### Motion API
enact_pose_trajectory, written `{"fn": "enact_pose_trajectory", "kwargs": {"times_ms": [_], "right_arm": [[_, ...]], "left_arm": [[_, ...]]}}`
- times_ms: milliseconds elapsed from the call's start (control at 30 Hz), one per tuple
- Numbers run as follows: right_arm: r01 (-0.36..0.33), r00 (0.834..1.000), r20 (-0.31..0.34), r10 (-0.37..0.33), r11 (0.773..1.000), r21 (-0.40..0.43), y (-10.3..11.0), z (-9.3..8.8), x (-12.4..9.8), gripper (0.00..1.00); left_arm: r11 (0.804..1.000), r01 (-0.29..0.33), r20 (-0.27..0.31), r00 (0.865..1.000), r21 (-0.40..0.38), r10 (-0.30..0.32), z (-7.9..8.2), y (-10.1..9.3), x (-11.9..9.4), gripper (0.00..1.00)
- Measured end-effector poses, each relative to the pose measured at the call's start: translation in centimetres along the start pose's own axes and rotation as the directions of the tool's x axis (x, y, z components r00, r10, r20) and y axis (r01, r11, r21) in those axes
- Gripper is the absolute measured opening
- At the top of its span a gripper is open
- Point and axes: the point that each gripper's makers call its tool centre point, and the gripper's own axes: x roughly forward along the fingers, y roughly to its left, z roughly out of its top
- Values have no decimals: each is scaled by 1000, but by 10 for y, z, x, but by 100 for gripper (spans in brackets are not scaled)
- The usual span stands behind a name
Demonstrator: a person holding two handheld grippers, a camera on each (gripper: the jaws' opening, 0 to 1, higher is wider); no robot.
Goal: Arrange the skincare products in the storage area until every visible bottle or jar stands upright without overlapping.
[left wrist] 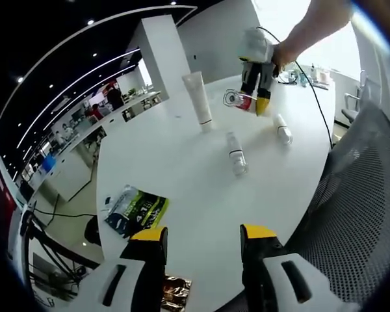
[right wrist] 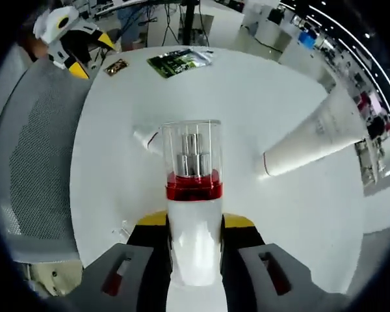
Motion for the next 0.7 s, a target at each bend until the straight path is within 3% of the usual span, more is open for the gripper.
{"fn": "enact_pose_trajectory", "kwargs": {"times_ms": [67, 200, 300, 433, 700], "right_arm": [[35, 998, 49, -38, 998, 61, -1, 11, -7, 25], [77, 979, 173, -108, 981, 176, -1, 39, -25, 25], [94, 942, 283, -182, 950, 298, 1, 61, -43, 25], [74, 897, 370, -241, 908, 412, 10, 79, -58, 25], [-32, 815, 503, -286, 846, 533, 31, 105, -82, 25]], "left_arm": [[1000, 6, 0, 1000, 2, -6, 0, -1, 0, 46], [1000, 11, -6, 1000, 14, -11, -1, -2, 0, 46], [1000, -6, -38, 999, 4, 6, -7, 2, 2, 45], [1000, 0, -21, 1000, -3, 0, -4, 0, 1, 46], [999, 6, 12, 1000, -45, -5, 2, -2, -1, 47]]}}
